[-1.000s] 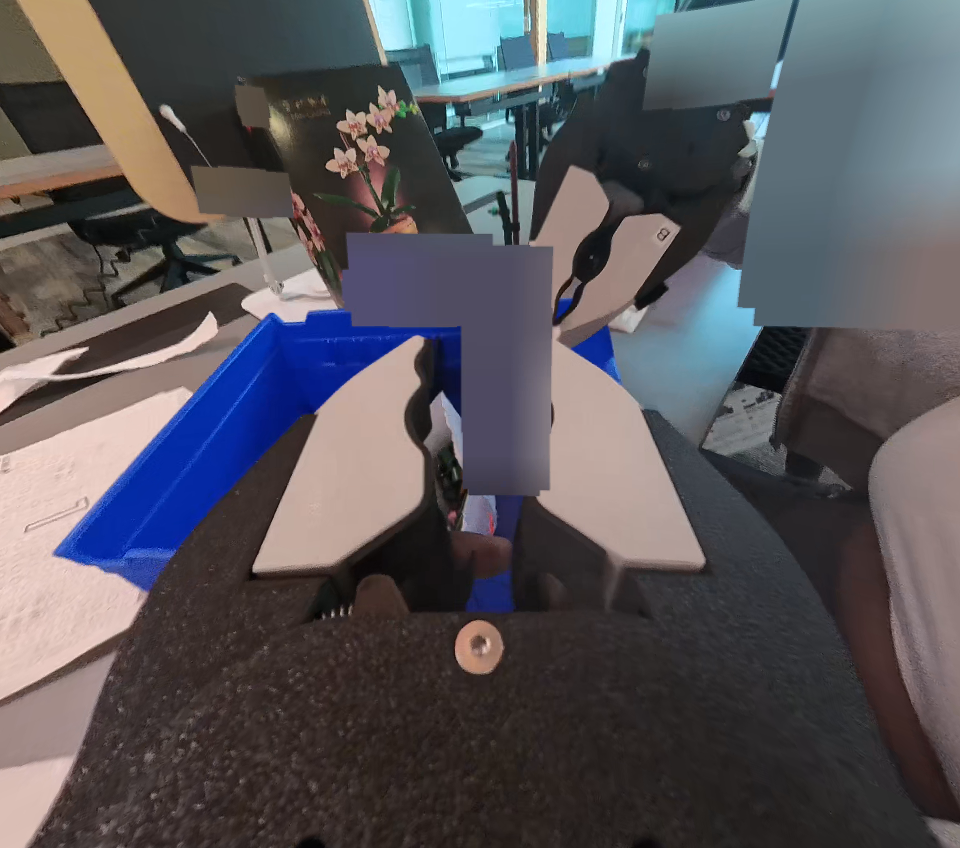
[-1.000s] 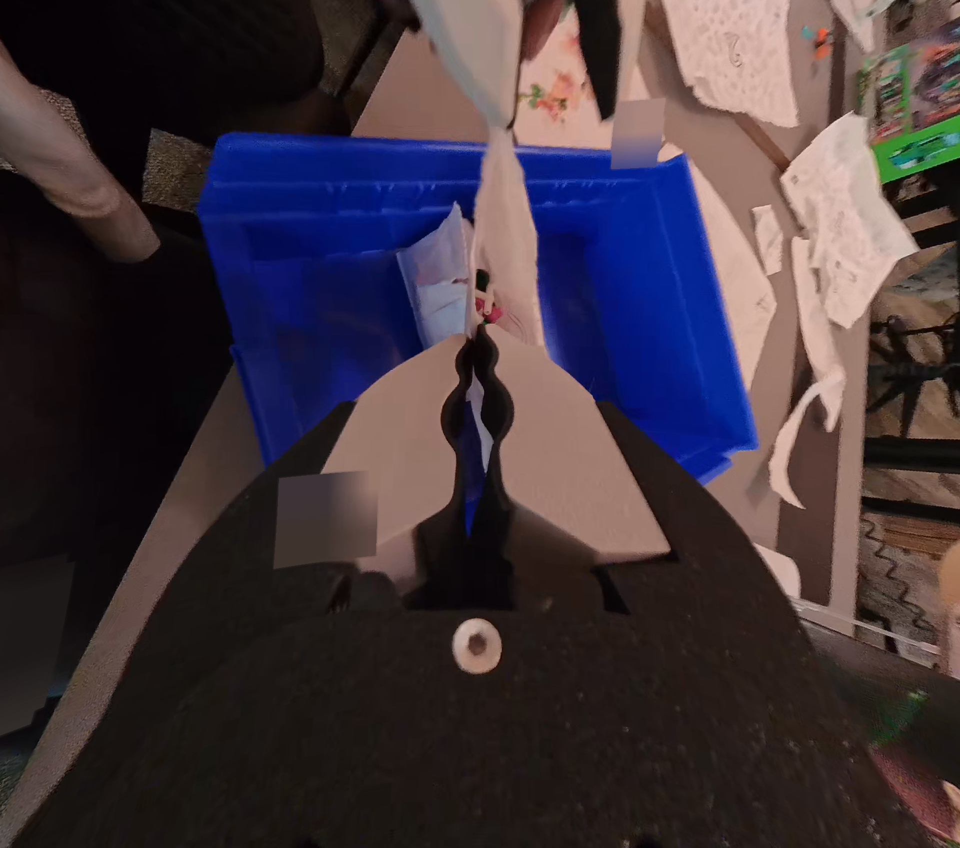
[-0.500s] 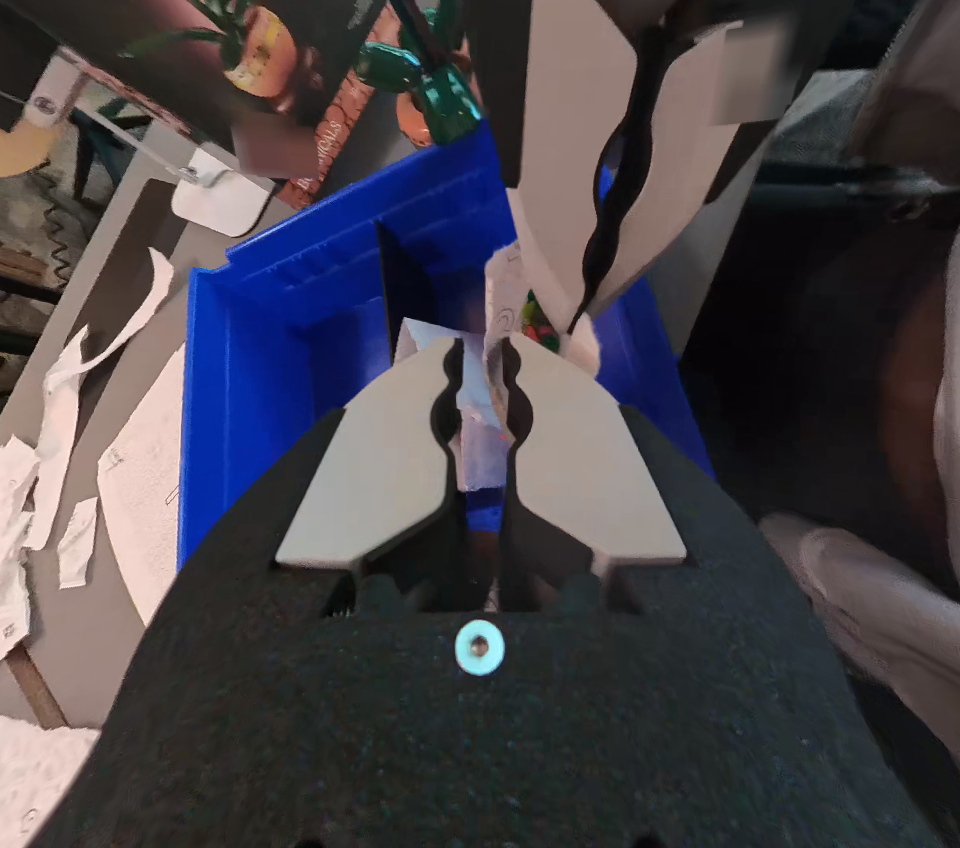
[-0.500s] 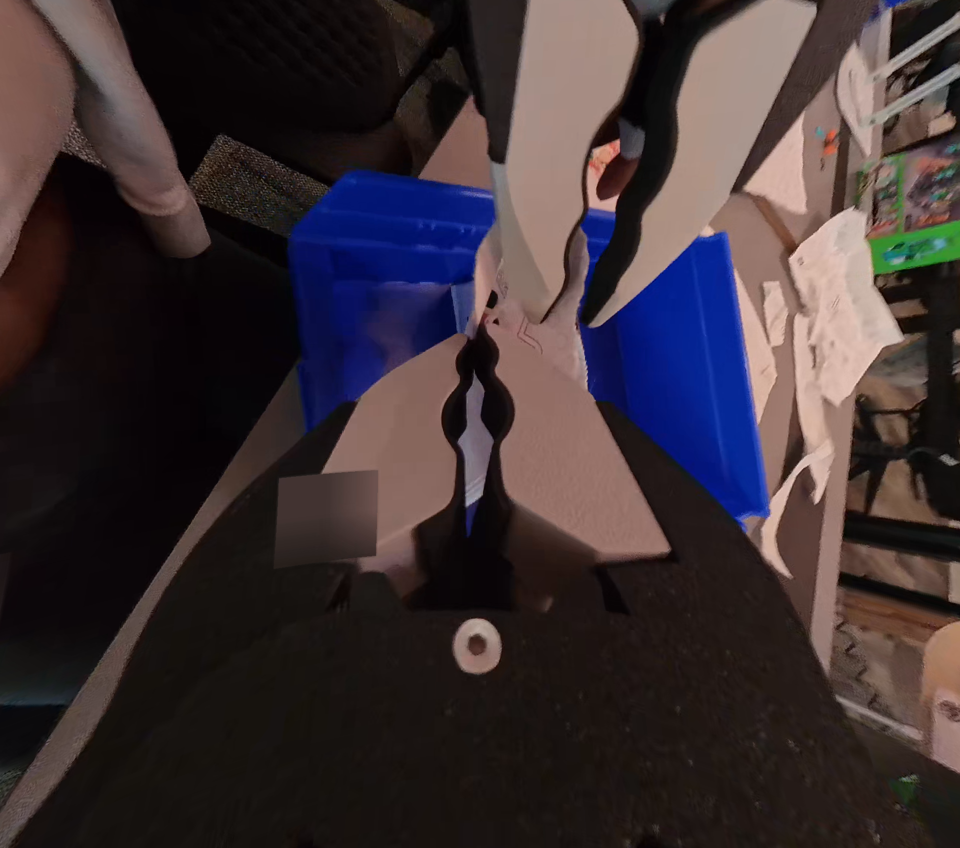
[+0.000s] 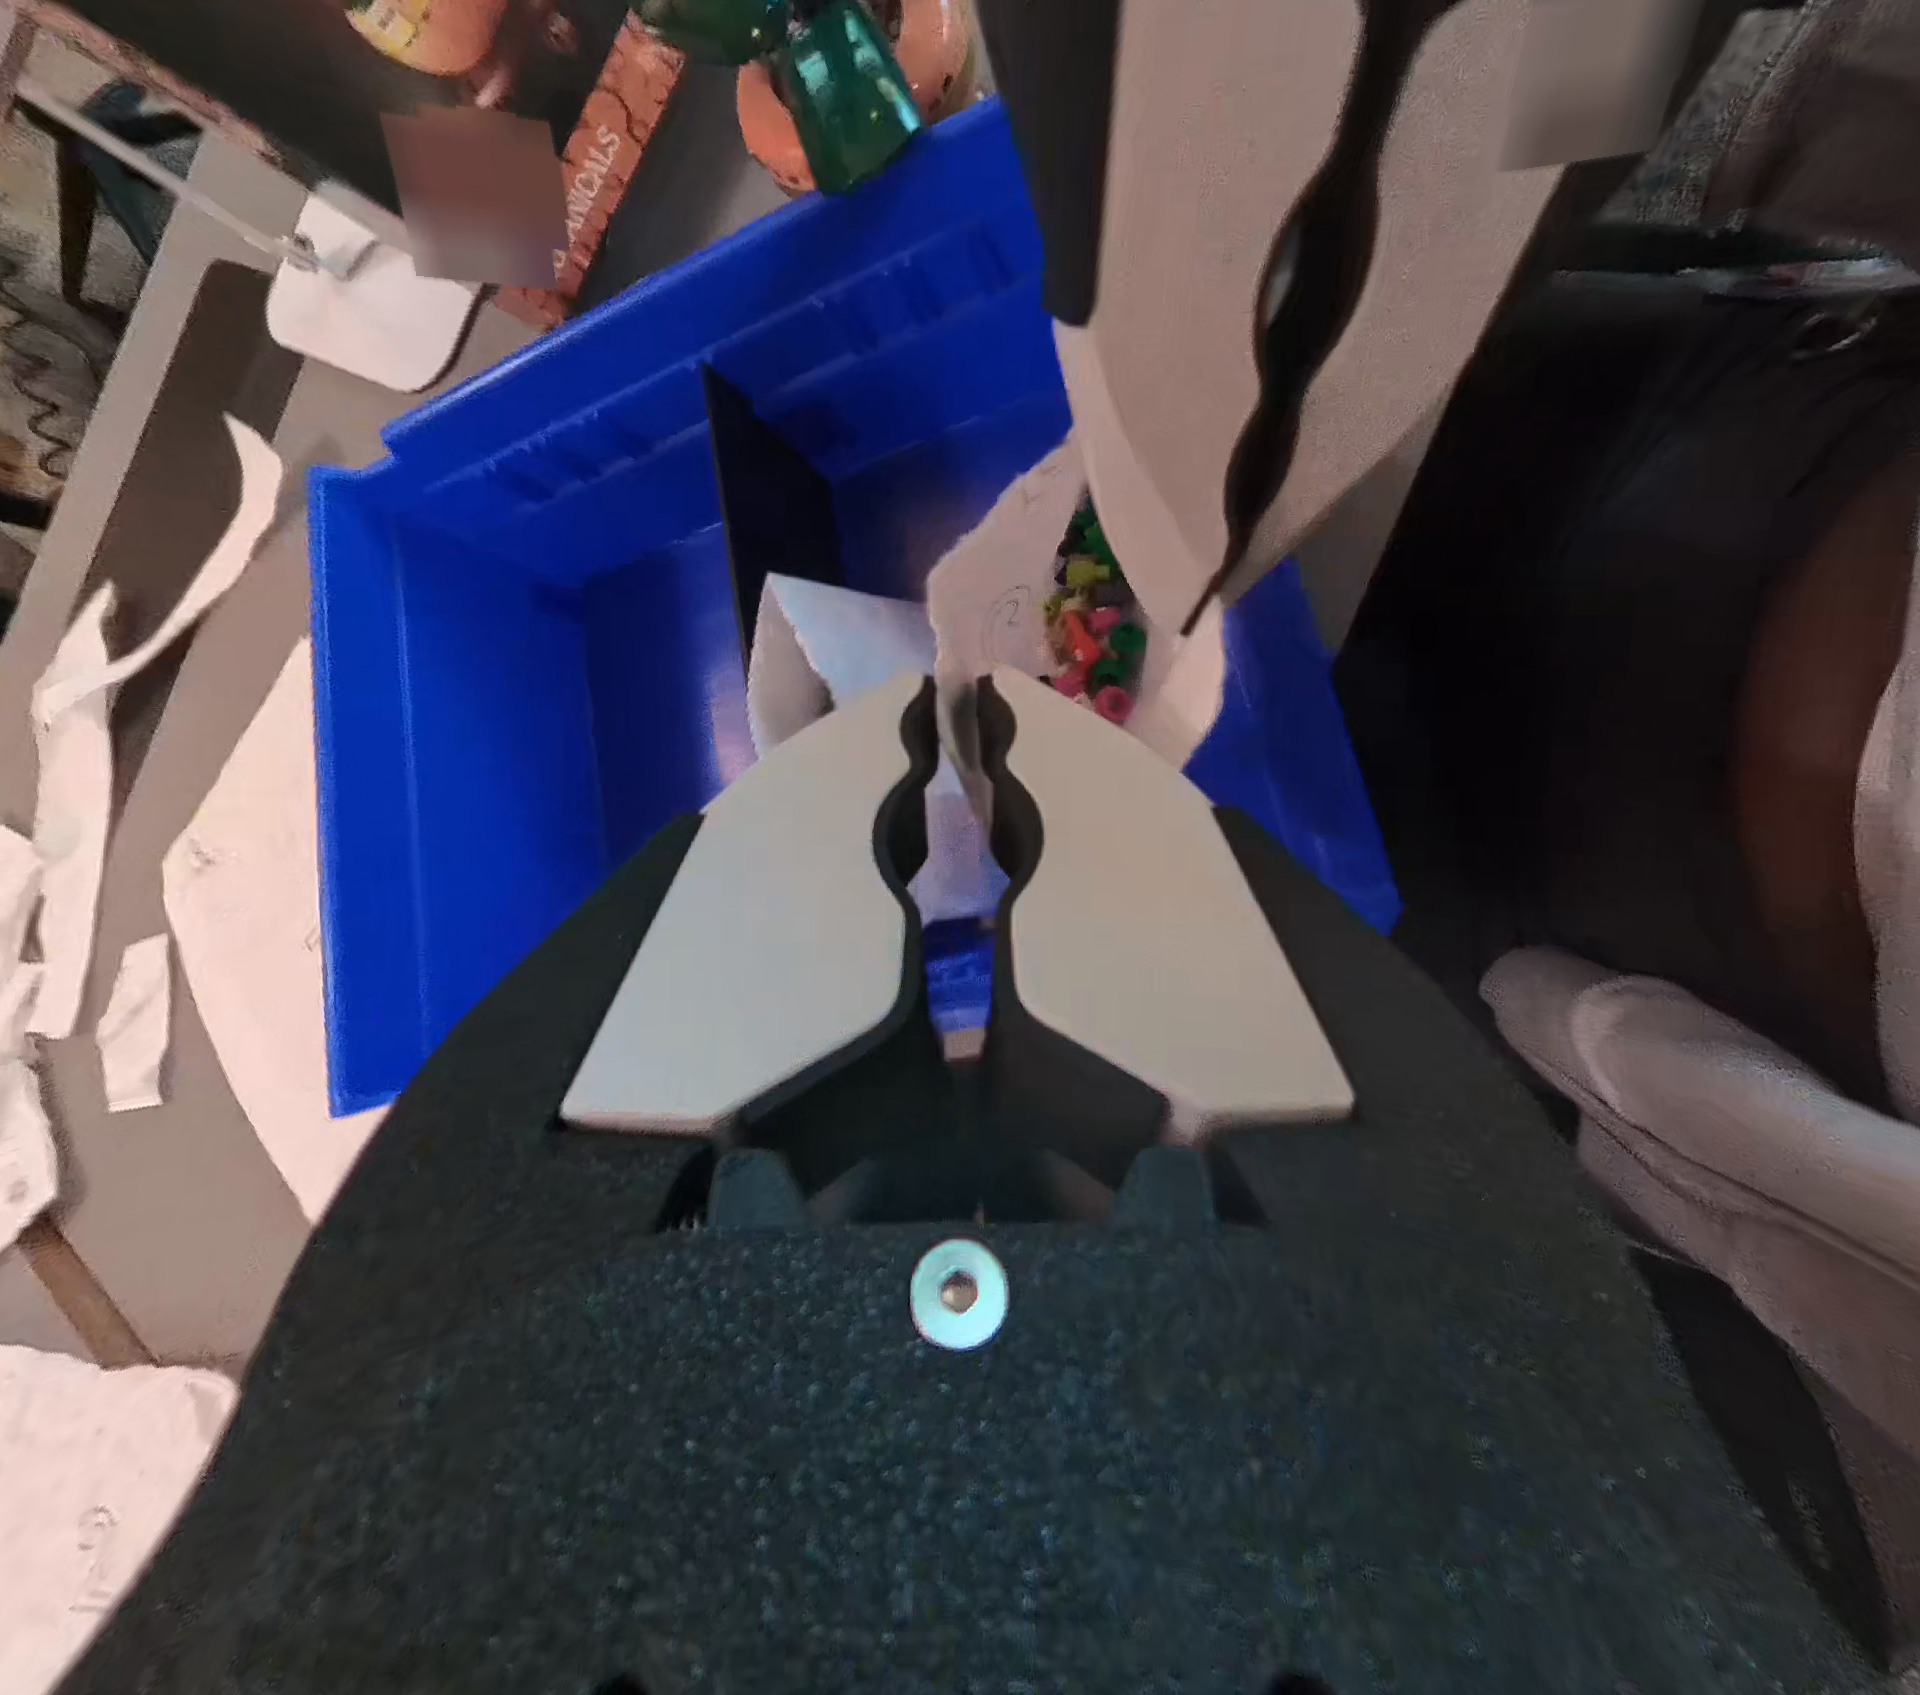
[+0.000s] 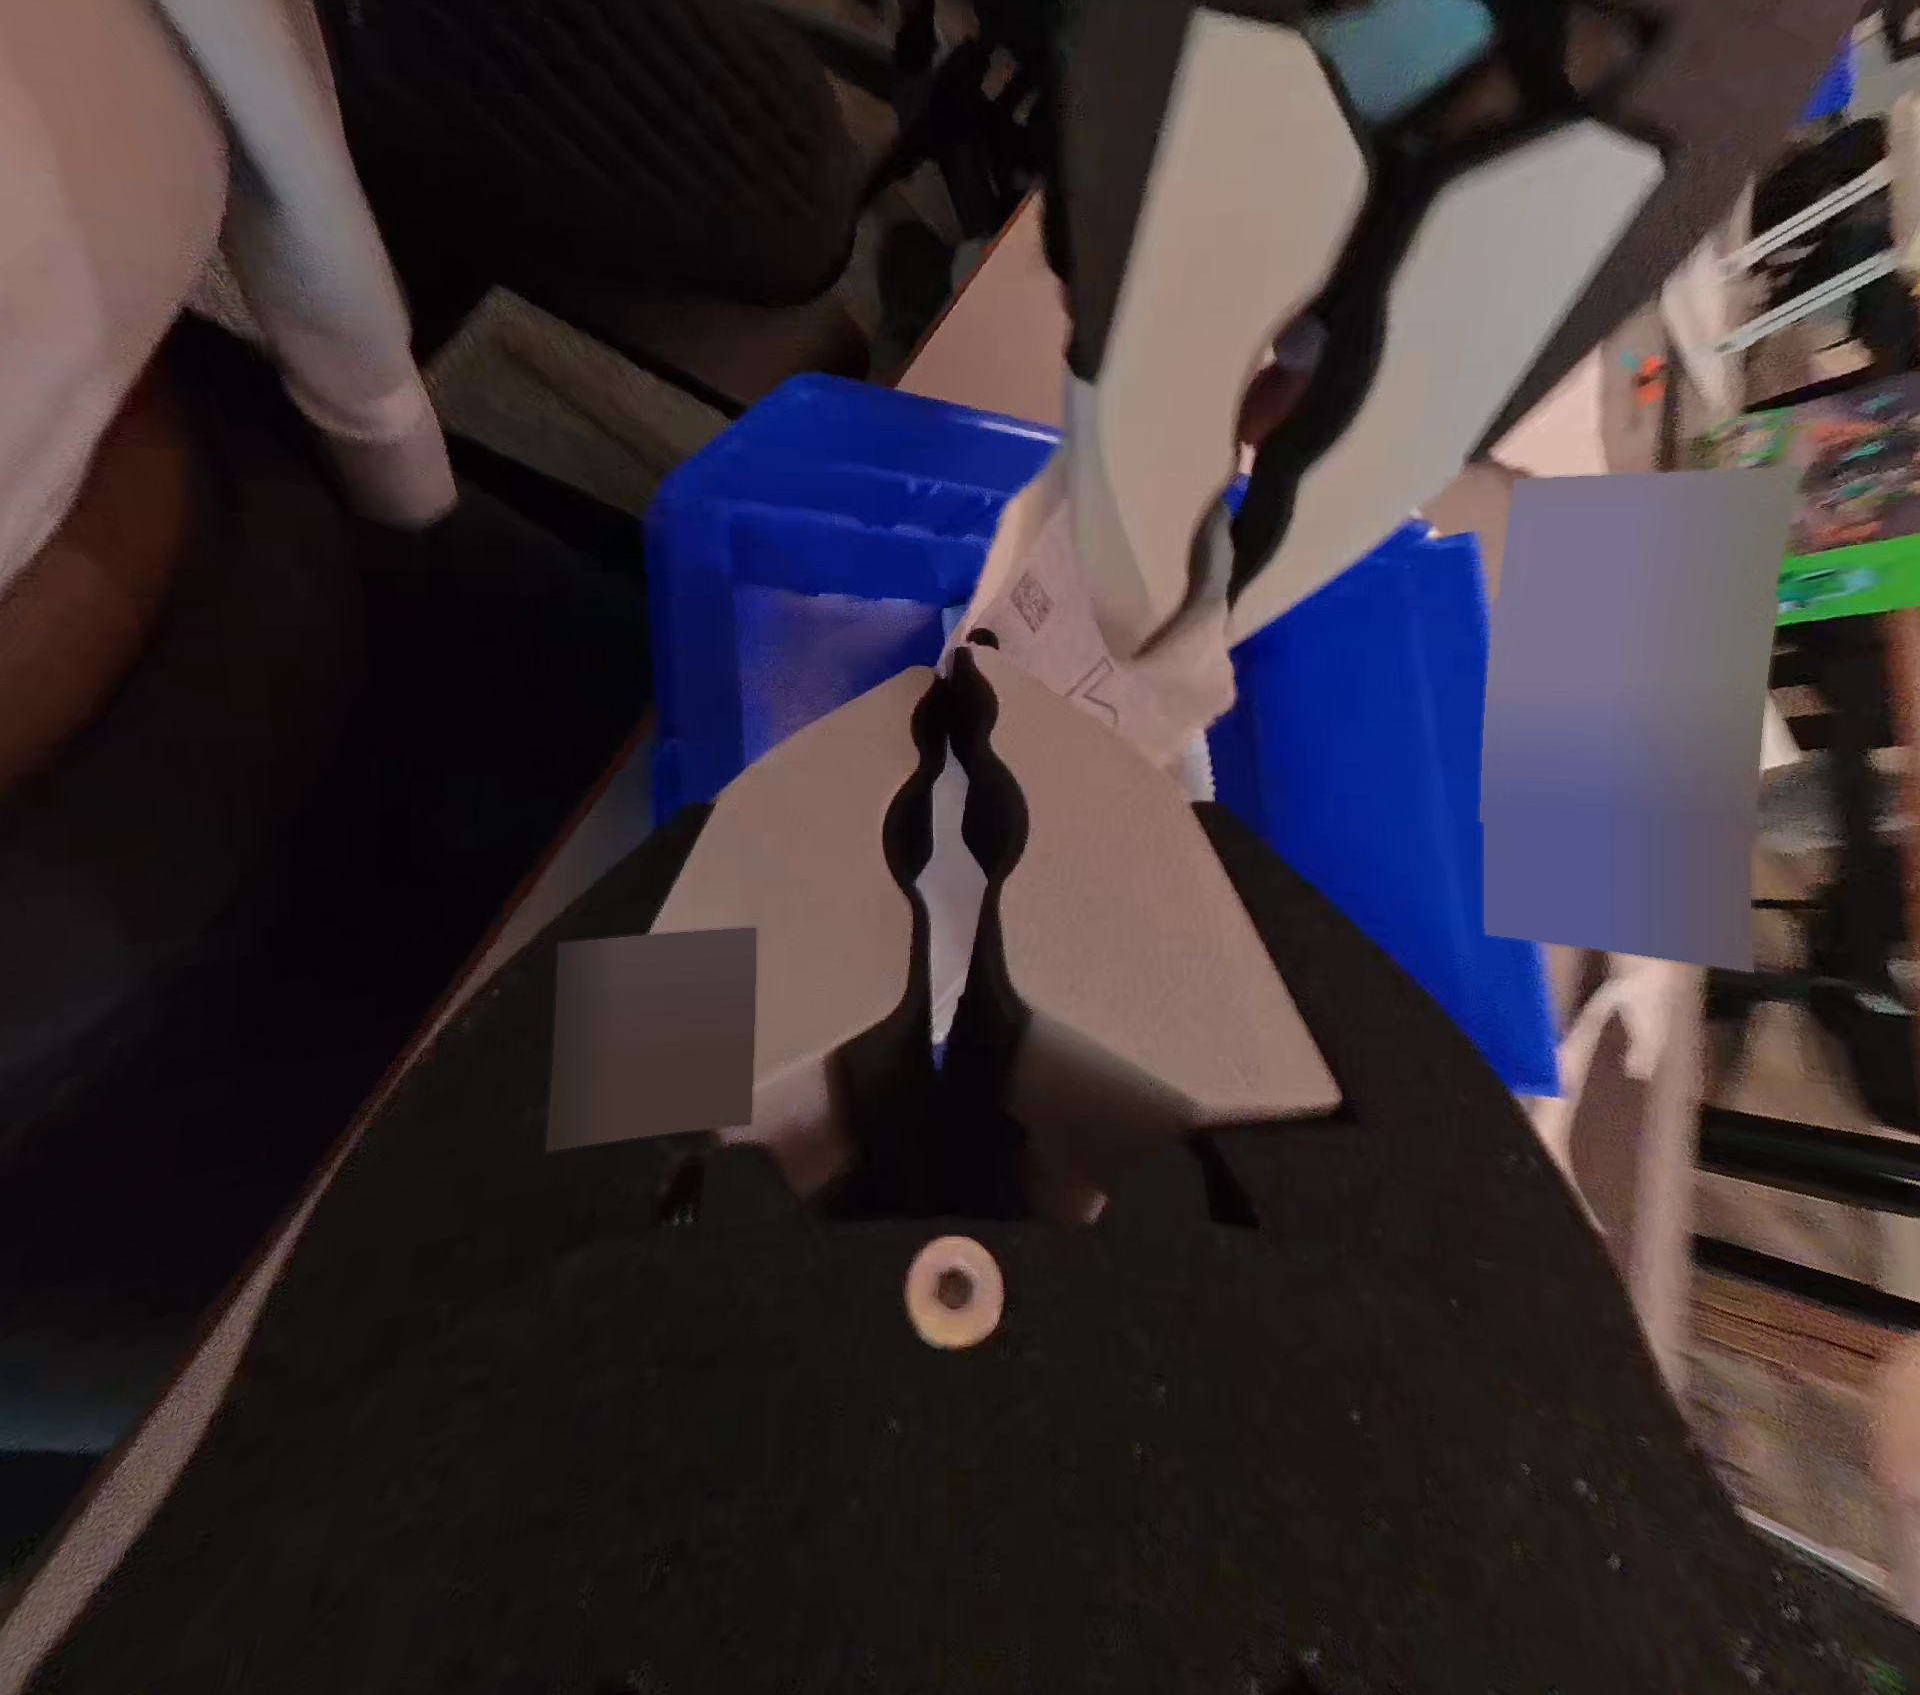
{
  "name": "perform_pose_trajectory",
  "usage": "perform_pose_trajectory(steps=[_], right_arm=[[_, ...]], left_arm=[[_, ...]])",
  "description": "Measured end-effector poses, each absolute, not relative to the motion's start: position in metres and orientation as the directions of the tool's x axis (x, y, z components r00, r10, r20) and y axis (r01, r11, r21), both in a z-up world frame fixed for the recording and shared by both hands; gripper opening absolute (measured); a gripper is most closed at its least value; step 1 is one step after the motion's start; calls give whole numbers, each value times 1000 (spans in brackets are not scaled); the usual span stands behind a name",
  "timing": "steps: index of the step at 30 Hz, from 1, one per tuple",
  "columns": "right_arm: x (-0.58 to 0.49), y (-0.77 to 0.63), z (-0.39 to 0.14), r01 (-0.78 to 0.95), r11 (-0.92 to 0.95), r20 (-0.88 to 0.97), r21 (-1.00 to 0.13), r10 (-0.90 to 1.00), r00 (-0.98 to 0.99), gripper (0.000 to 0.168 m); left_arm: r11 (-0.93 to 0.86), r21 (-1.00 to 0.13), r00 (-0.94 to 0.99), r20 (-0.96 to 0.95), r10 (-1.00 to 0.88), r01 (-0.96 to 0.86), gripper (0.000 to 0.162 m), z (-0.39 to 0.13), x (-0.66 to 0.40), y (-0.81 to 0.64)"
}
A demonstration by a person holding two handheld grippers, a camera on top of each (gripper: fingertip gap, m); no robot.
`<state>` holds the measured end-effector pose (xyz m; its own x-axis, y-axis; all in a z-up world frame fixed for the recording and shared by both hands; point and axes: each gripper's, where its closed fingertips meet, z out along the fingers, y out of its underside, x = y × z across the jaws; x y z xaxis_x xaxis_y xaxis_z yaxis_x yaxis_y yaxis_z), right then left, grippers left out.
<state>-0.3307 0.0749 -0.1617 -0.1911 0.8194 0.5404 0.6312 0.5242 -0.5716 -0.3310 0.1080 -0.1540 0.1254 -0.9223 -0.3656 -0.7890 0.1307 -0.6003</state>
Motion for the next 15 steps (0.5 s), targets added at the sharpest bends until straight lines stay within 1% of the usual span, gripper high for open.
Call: perform_pose_trajectory(steps=[3,6,7,8,11,15], right_arm=[[-335,83,-168,589,380,347,-714,922,-173,0],[-344,85,-172,553,279,203,-785,959,-196,0],[-345,85,-176,567,262,167,-780,962,-215,0],[-346,86,-180,591,248,136,-768,964,-228,0],[-347,88,-192,636,231,87,-736,964,-250,0],[-350,97,-207,690,187,41,-699,974,-223,0]], left_arm=[[85,-650,171,-321,-932,-755,11,-151,-344,114],[48,-727,243,-291,-925,-685,14,-140,-361,118],[37,-744,269,-287,-920,-667,15,-137,-369,119],[30,-761,290,-283,-914,-648,12,-134,-375,121],[10,-797,333,-264,-905,-604,12,-130,-390,126],[19,-823,381,-283,-880,-568,13,-123,-404,133]])
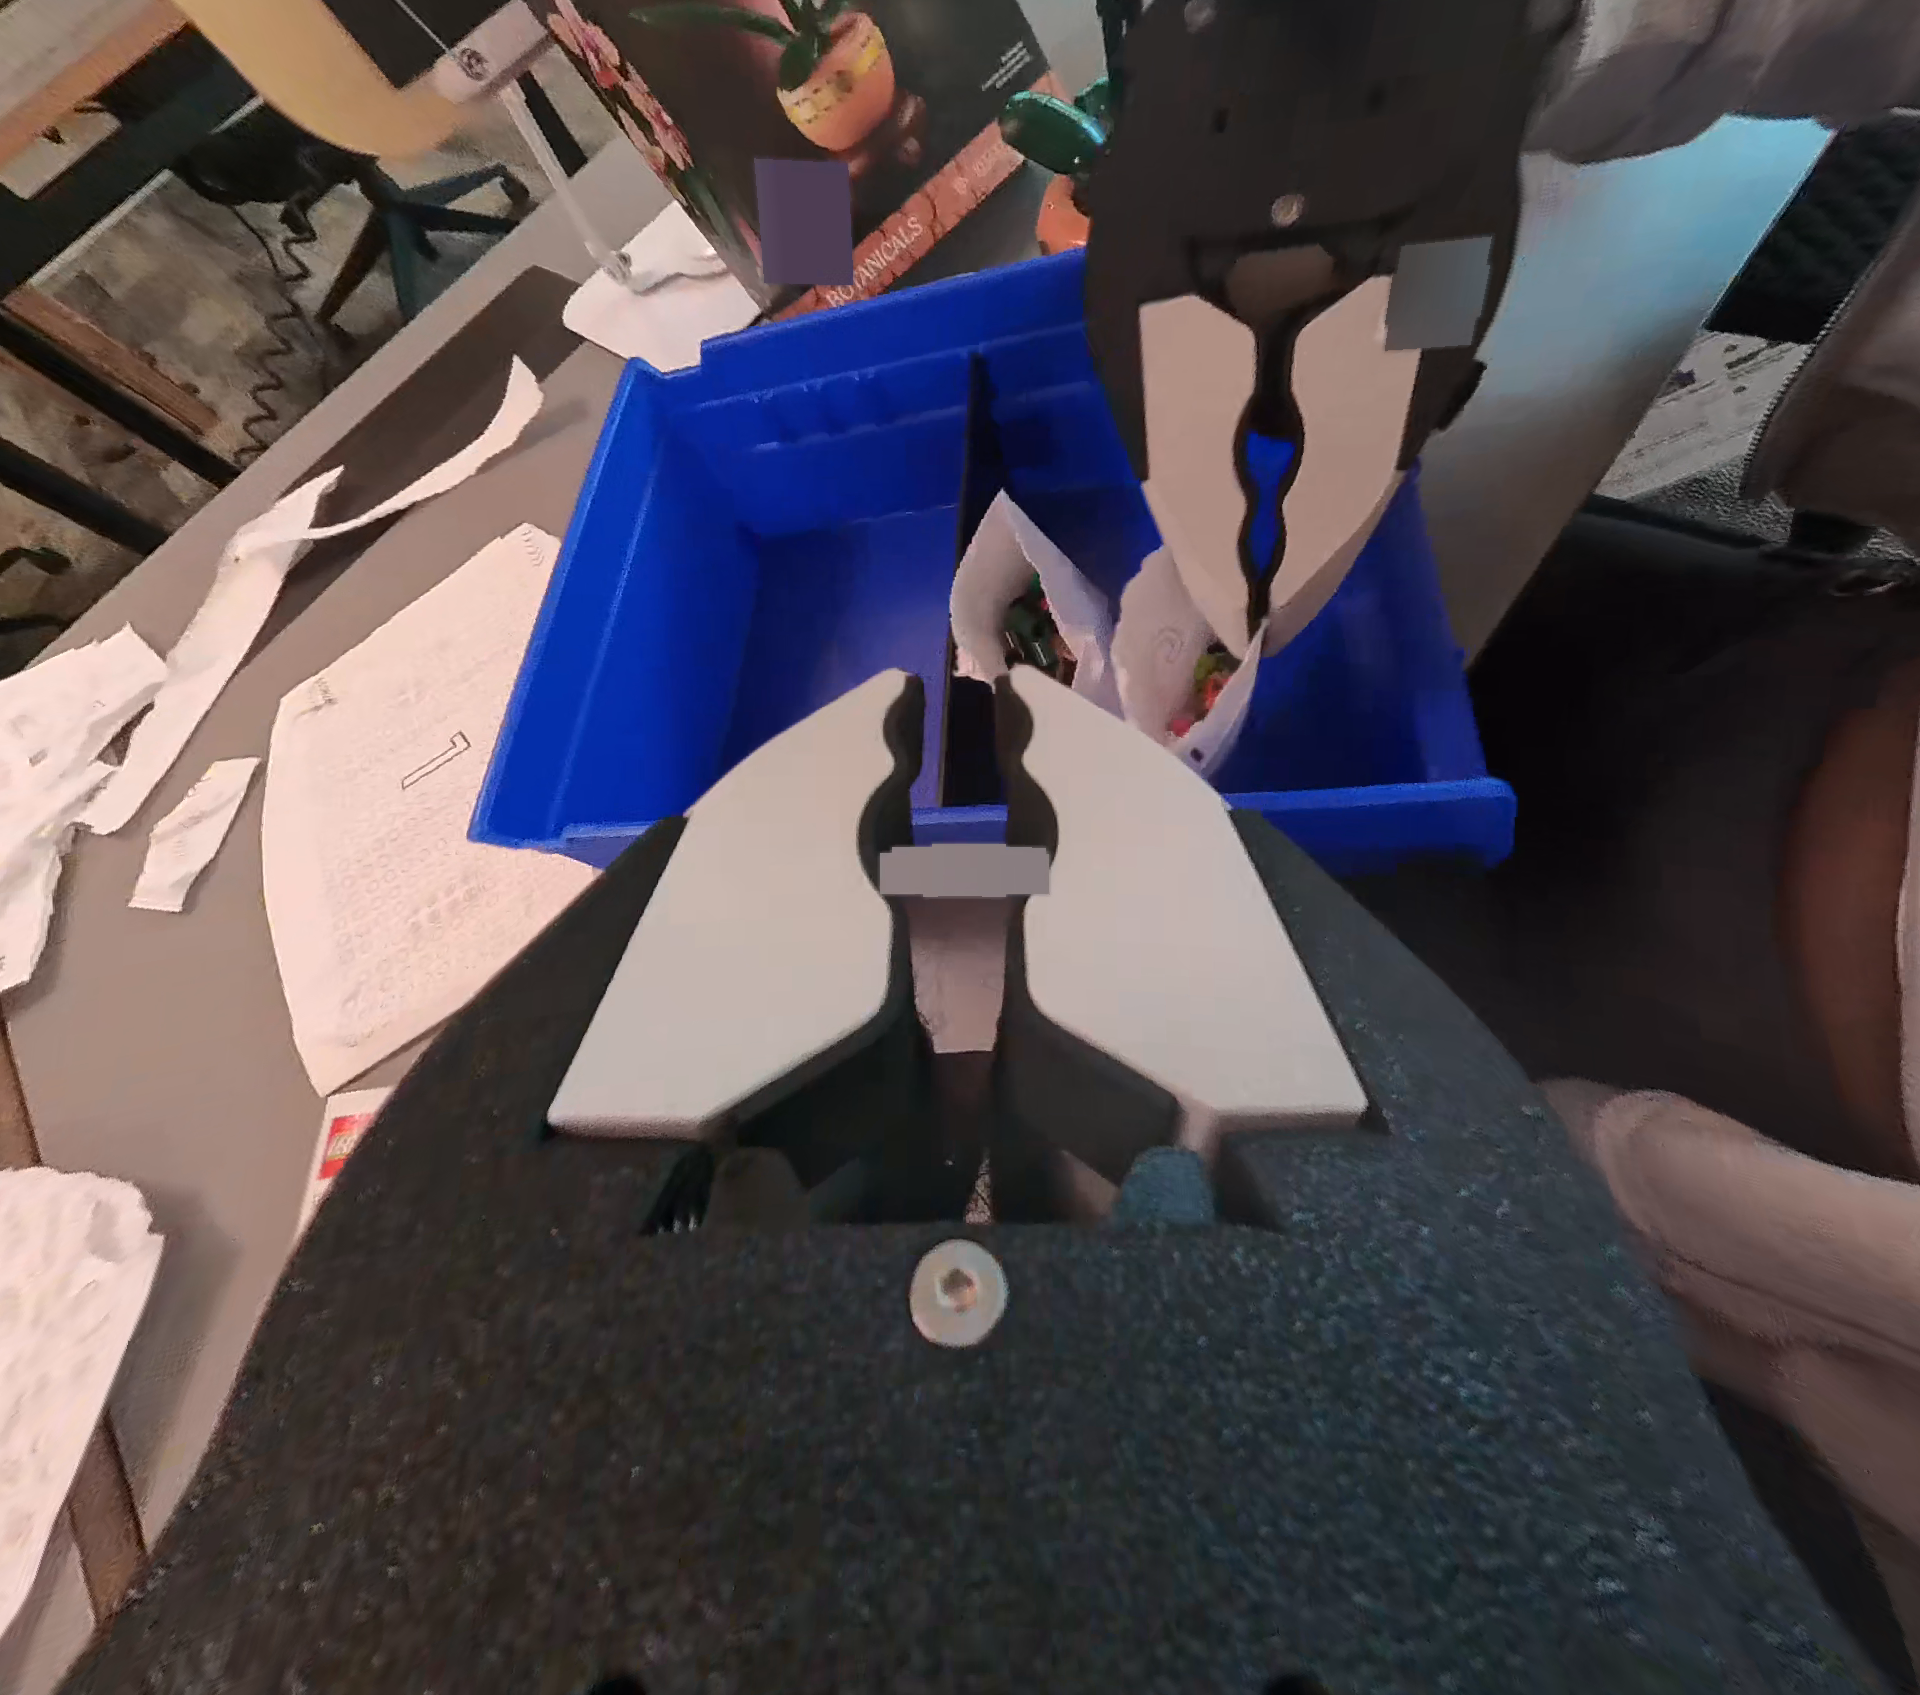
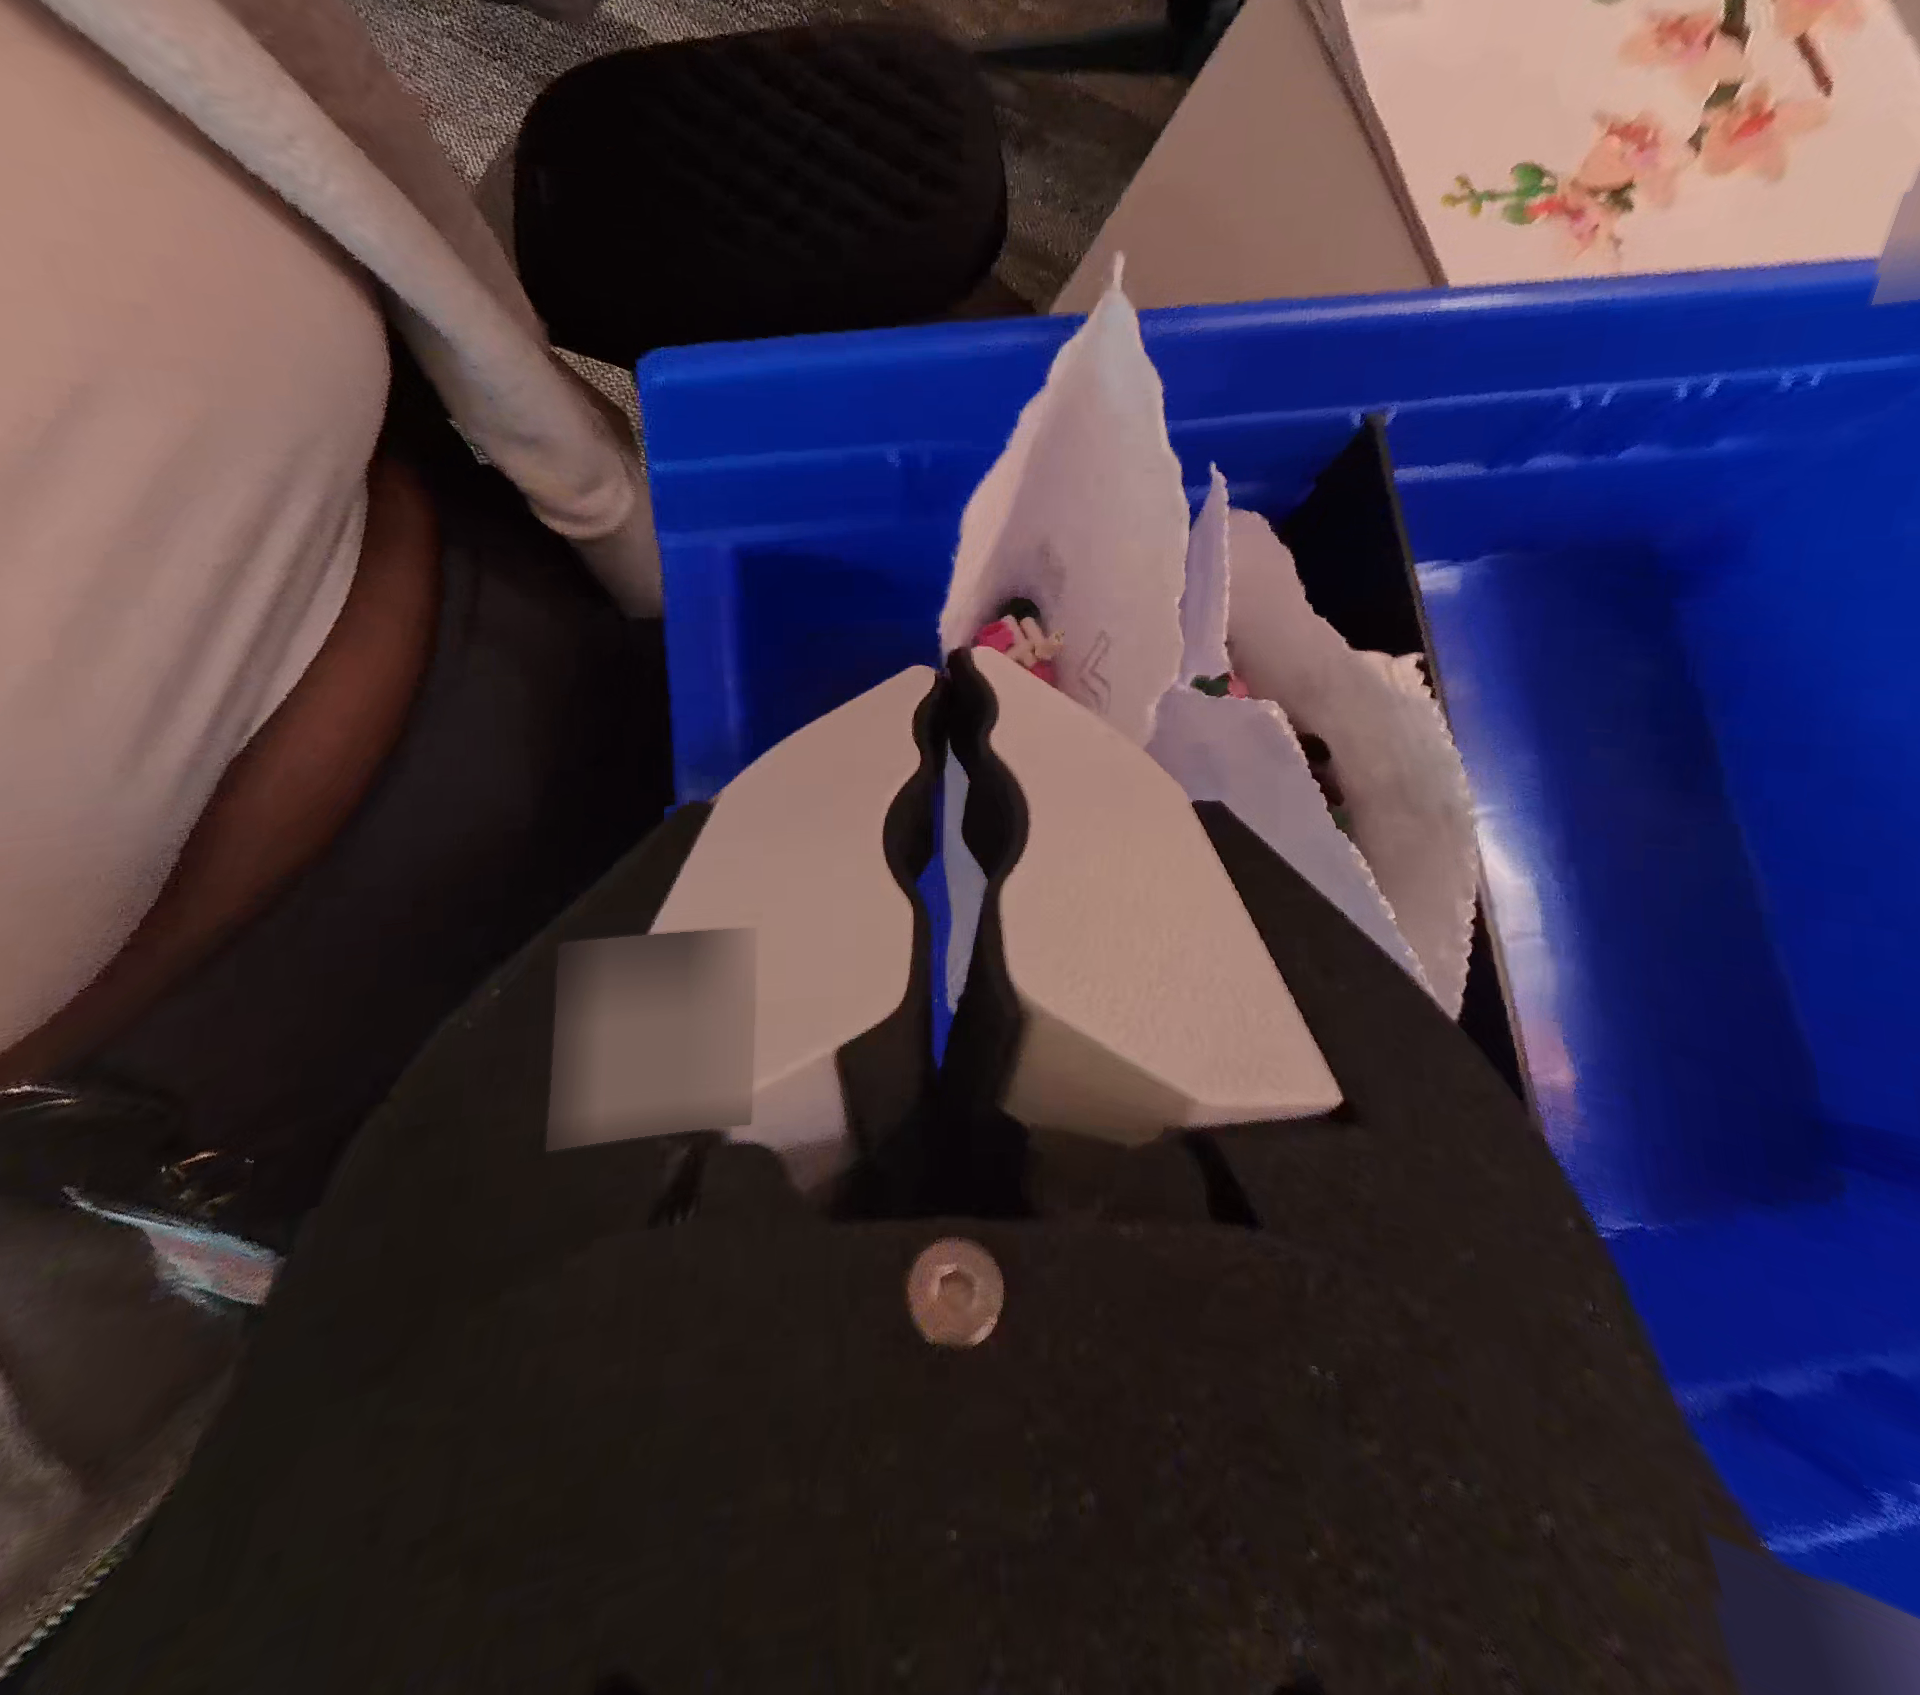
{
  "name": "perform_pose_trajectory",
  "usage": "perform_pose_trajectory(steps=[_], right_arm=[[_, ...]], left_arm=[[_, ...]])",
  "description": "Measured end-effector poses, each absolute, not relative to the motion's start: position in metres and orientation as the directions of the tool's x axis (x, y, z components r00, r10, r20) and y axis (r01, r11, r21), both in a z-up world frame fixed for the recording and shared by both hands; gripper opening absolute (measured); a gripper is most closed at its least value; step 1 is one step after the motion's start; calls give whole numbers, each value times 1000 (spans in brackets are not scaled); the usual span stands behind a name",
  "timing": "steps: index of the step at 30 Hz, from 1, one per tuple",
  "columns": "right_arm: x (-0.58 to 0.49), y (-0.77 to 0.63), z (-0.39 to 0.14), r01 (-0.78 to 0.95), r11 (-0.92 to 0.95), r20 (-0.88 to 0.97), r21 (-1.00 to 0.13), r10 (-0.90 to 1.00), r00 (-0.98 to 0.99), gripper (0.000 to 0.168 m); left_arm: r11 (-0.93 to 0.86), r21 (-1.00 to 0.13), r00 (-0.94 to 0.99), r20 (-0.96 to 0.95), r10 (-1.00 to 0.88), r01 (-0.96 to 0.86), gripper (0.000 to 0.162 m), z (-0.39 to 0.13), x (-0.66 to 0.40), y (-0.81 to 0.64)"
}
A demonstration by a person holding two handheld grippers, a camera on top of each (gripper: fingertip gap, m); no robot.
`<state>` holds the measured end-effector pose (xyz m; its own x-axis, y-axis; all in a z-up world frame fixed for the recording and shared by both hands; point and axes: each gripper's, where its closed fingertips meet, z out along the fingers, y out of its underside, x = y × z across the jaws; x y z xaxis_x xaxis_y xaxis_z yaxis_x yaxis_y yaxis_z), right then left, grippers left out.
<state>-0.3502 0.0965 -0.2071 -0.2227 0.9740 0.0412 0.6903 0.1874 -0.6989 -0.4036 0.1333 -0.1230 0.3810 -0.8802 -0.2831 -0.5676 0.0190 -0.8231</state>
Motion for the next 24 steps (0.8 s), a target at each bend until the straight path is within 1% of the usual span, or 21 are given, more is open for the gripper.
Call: perform_pose_trajectory(steps=[3,5,6,8,10,13,15,17,18,19,21,22,23,24], right_arm=[[-350,100,-218,749,92,-53,-656,984,-168,0],[-348,107,-223,789,52,-56,-612,993,-108,5],[-345,110,-227,817,50,-44,-575,995,-91,14],[-339,117,-232,858,62,15,-510,998,-63,22],[-338,116,-231,862,89,45,-498,996,-77,32],[-335,121,-224,865,119,117,-488,991,-70,32],[-332,124,-215,856,126,165,-502,985,-49,33],[-327,129,-196,834,125,226,-538,974,-1,34],[-325,130,-180,798,136,269,-587,962,34,34],[-323,128,-158,738,149,302,-658,950,77,33],[-313,117,-108,559,203,352,-804,920,173,35],[-302,111,-80,447,250,386,-859,890,243,35],[-286,106,-52,329,305,412,-894,849,330,35],[-267,100,-27,221,367,428,-904,799,422,36]], left_arm=[[42,-822,375,-304,-876,-568,13,-123,-405,133],[39,-815,375,-309,-874,-578,13,-126,-406,134],[38,-813,374,-308,-875,-580,13,-127,-406,135],[38,-814,374,-307,-875,-579,12,-128,-405,136],[40,-817,373,-305,-876,-575,12,-127,-405,137],[37,-813,382,-313,-869,-581,12,-126,-405,140],[41,-810,391,-326,-861,-585,12,-125,-405,143],[53,-819,403,-336,-851,-571,13,-120,-403,145],[65,-828,415,-345,-842,-556,14,-115,-401,146],[84,-843,437,-358,-826,-532,14,-107,-400,149],[141,-887,503,-374,-779,-440,16,-82,-398,156],[174,-913,538,-362,-761,-368,16,-66,-397,159],[201,-939,567,-330,-755,-279,15,-50,-396,160],[220,-959,581,-283,-763,-179,13,-34,-395,158]])
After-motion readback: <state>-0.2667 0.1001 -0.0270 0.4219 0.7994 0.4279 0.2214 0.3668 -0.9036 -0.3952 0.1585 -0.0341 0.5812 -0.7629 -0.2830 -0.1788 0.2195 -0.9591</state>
